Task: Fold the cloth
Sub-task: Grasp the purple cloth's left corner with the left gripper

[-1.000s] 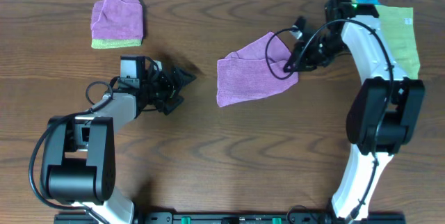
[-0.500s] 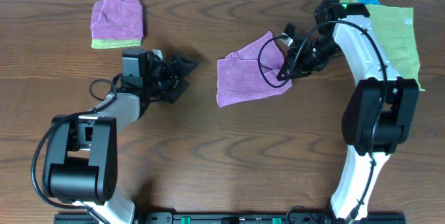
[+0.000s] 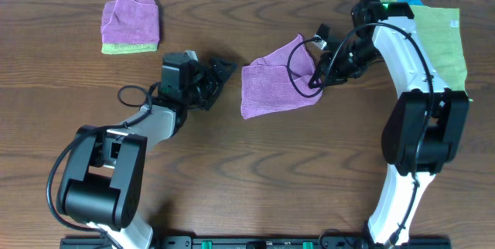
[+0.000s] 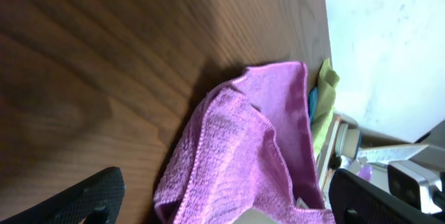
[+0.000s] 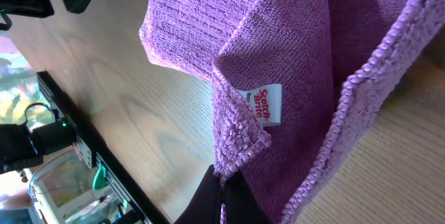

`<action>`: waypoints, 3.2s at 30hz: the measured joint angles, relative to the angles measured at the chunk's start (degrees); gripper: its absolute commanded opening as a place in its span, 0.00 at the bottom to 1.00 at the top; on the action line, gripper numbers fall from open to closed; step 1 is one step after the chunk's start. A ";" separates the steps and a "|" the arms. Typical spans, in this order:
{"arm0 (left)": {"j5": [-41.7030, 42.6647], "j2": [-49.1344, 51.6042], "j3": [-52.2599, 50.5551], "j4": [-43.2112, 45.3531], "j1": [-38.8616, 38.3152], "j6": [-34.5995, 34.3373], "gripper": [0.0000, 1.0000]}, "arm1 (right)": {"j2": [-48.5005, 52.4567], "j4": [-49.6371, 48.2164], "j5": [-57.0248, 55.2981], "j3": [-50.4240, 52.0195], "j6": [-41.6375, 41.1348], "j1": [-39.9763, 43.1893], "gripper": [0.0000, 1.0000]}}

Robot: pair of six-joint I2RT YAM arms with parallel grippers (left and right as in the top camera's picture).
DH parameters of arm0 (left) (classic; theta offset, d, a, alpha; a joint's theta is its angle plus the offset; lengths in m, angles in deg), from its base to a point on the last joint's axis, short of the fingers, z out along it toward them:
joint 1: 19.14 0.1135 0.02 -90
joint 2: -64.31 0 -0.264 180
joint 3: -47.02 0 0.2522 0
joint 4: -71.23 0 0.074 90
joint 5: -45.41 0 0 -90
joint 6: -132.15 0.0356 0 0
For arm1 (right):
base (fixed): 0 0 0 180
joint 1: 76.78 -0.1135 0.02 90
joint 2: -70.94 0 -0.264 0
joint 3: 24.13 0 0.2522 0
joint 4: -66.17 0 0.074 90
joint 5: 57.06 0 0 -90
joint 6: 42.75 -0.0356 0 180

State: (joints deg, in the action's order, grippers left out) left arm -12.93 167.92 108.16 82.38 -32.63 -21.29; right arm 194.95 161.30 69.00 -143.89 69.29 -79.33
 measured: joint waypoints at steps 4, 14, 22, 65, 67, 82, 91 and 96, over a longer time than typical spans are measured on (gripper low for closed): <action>-0.57 3.82 0.39 6.73 -1.09 -2.47 0.96 | 0.00 0.00 0.24 0.00 0.00 -0.02 0.01; 3.96 12.52 6.40 11.28 -1.99 -7.08 0.97 | 0.00 -0.17 0.42 0.00 0.00 -0.02 0.01; 5.70 12.55 9.14 11.13 -3.50 -7.32 0.98 | 0.00 -0.48 0.42 0.00 0.00 -0.02 0.02; 13.14 12.55 9.88 4.94 -2.97 2.51 0.95 | 0.00 -0.83 0.42 0.00 -0.02 -0.02 0.02; 13.16 12.55 9.88 4.94 -2.36 2.97 0.95 | 0.00 -0.83 0.42 0.00 -0.02 -0.02 0.02; 12.92 12.55 9.94 1.18 -1.36 5.44 0.95 | 0.00 -1.05 0.42 0.00 -0.02 -0.02 0.01; 12.70 12.55 9.94 1.29 -4.74 5.35 0.94 | 0.00 -1.05 0.42 0.00 -0.02 -0.02 0.02; 12.74 12.55 9.94 3.34 -4.61 4.52 0.68 | 0.00 -1.05 0.42 0.00 -0.02 -0.02 0.02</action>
State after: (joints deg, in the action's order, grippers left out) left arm -0.19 180.47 118.11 85.72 -37.25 -16.76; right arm 194.95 160.25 69.41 -143.89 69.27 -79.35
